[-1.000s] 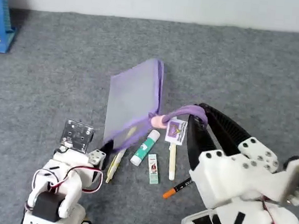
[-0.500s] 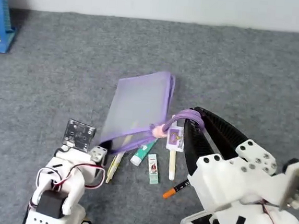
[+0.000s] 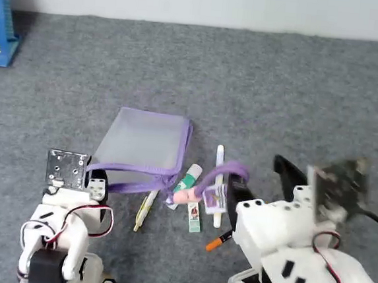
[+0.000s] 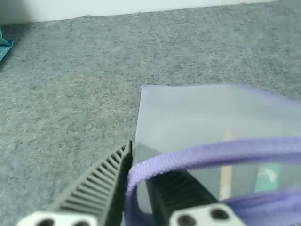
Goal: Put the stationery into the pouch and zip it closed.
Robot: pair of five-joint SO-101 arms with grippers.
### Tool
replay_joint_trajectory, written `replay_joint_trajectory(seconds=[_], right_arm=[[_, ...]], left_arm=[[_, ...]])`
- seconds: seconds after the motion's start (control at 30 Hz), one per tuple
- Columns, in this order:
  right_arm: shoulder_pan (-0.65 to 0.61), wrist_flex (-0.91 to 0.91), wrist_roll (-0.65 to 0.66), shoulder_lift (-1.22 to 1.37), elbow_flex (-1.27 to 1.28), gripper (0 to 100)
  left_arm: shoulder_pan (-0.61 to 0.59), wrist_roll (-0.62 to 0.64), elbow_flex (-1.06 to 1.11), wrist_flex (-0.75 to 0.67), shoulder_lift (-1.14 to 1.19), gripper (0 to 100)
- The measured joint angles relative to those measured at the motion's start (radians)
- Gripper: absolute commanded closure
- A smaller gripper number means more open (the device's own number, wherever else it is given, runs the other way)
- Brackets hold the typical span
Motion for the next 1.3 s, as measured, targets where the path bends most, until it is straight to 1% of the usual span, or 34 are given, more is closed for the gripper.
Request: replay_joint_trajectory(seconds=[0.1,0.2,0.3,0.53,0.63,0.77,0.97,1.03,1.17,1.3], right_arm=[[0.0,0.071,0.0,0.035,0.0,73.5],[0.0,0.109,0.0,0.077,0.0,74.0],[0.0,0.11,-0.003,0.127,0.014,73.9],[-0.005,0.112,-0.037,0.308,0.152,73.8],[-0.003,0.112,-0.037,0.353,0.166,73.8],[-0.005,0.112,-0.037,0.354,0.166,74.2],[0.009,0.107,0.006,0.359,0.213,74.2],[0.049,0.077,0.014,0.394,0.258,74.3],[0.153,-0.058,0.048,0.522,0.315,74.3],[0.203,-0.198,0.077,0.677,0.322,74.3]], left_arm=[[0.0,0.0,-0.008,0.002,0.0,99],[0.0,0.0,-0.008,0.002,0.0,99],[0.0,0.0,-0.017,0.014,0.0,99],[0.002,0.011,-0.129,0.115,0.0,99],[0.0,0.011,-0.14,0.121,0.0,99],[0.0,0.011,-0.14,0.121,0.0,99],[-0.018,0.012,-0.14,0.121,0.0,99],[-0.04,0.029,-0.15,0.121,0.002,99],[-0.051,0.041,-0.187,0.121,0.002,99],[-0.04,0.041,-0.189,0.121,0.002,99]])
